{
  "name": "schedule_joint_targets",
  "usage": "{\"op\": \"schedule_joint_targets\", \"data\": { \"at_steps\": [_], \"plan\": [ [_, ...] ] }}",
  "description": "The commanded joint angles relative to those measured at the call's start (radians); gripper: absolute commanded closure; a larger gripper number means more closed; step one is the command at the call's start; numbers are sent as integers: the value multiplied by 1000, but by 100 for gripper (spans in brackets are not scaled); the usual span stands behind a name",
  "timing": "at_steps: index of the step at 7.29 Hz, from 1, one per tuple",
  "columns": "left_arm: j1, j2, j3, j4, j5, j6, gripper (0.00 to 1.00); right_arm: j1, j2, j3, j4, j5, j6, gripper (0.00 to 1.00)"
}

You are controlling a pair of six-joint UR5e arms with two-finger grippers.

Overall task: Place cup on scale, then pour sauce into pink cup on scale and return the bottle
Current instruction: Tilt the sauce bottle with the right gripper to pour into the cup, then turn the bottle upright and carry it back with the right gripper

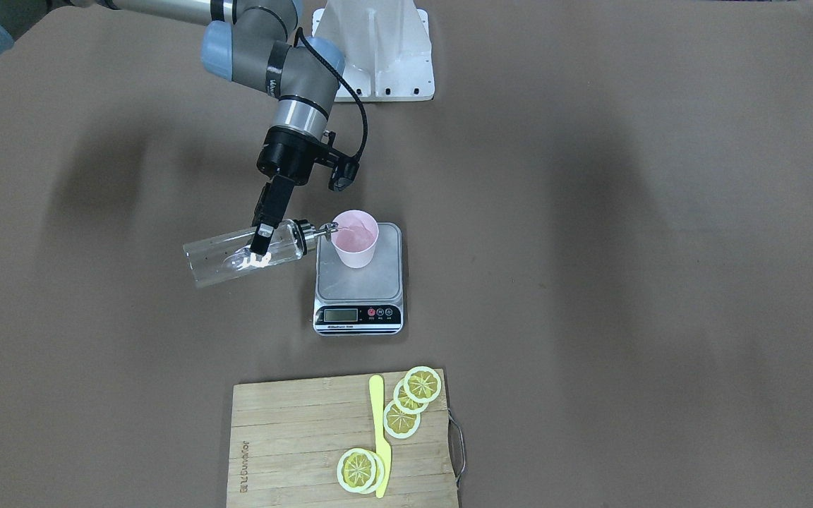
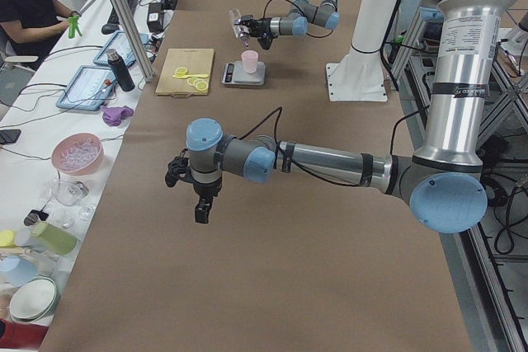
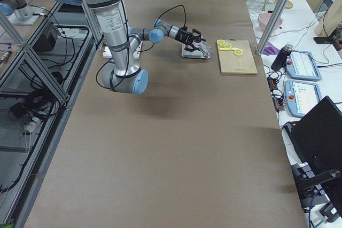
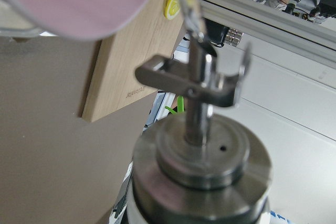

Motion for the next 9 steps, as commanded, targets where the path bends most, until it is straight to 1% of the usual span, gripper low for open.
{"op": "schedule_joint_targets", "data": {
  "at_steps": [1, 2, 3, 4, 6, 7, 8, 9],
  "plan": [
    [0, 0, -4, -1, 0, 0, 2, 6, -12, 0, 139, 71, 72, 100],
    [0, 0, -6, 0, 0, 0, 2, 8, -19, 1, 161, 85, 123, 100],
    [0, -2, -7, 0, 0, 0, 2, 11, -27, 5, 187, 118, 192, 100],
    [0, -2, -10, 0, 0, 0, 2, 16, -53, 5, 260, 143, 248, 100],
    [0, -3, -16, 0, 0, 0, 2, 58, -64, 24, 378, 250, 261, 100],
    [0, -2, -25, 2, -2, -2, 2, 87, -74, 52, 393, 324, 331, 100],
    [0, -2, -32, 3, -2, -2, 2, 135, -116, 104, 394, 409, 362, 100],
    [-2, 0, -35, 3, -2, -2, 2, 182, -155, 159, 419, 477, 364, 100]
  ]
}}
